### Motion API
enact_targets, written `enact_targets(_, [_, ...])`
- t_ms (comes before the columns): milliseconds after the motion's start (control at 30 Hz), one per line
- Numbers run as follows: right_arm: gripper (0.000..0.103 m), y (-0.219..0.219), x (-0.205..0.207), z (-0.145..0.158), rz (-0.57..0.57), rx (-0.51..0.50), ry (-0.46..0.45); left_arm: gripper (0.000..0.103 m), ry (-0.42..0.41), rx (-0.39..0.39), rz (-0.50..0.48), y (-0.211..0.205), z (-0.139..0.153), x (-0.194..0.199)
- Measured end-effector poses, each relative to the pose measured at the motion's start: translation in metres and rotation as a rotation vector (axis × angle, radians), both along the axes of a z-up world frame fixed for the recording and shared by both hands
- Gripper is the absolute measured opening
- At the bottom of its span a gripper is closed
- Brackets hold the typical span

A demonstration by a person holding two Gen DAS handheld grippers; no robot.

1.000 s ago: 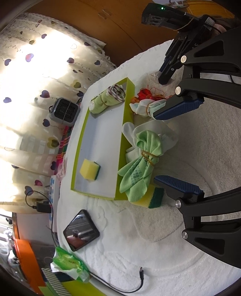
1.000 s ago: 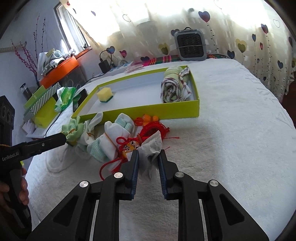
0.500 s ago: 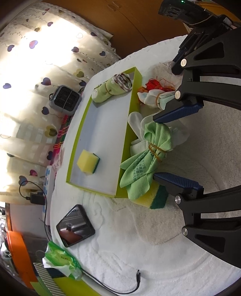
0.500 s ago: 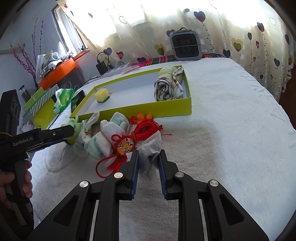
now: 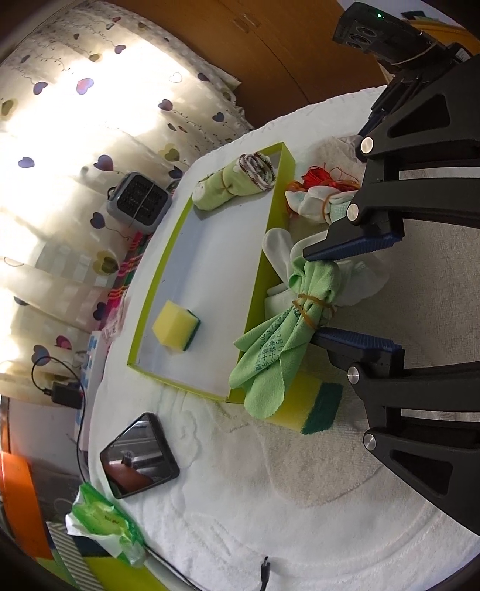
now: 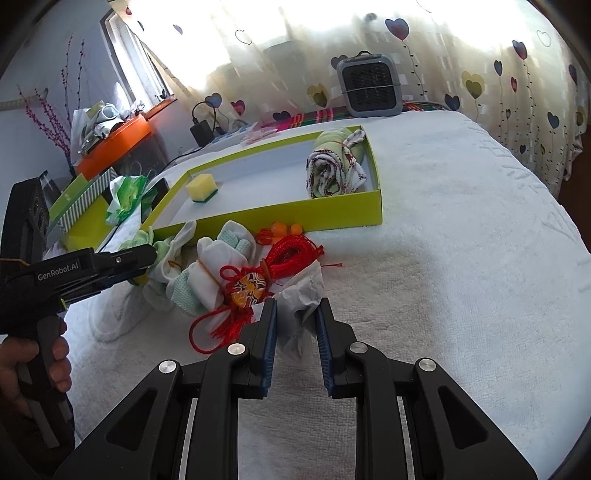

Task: Organize soft objects
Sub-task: 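Grasp the green rubber-banded cloth bundle with the left tool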

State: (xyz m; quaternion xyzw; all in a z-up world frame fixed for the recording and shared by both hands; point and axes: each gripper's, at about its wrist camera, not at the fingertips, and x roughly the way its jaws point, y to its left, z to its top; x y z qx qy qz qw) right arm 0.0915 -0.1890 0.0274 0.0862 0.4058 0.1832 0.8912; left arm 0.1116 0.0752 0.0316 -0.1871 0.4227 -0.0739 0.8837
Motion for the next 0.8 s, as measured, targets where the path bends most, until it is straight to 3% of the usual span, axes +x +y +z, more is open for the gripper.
enact_targets(200, [0.022,0.000,0.000,-0.001,-0.003,-0.002,0.003,0.033,-0.034,-0.018,0.019,0.008,0.005,-0.008])
enact_targets(800, [0.022,0.001,-0.002,0.003,-0.001,-0.010,-0.011,0.033,-0.064,0.043,-0.020,0.011,0.010,-0.028])
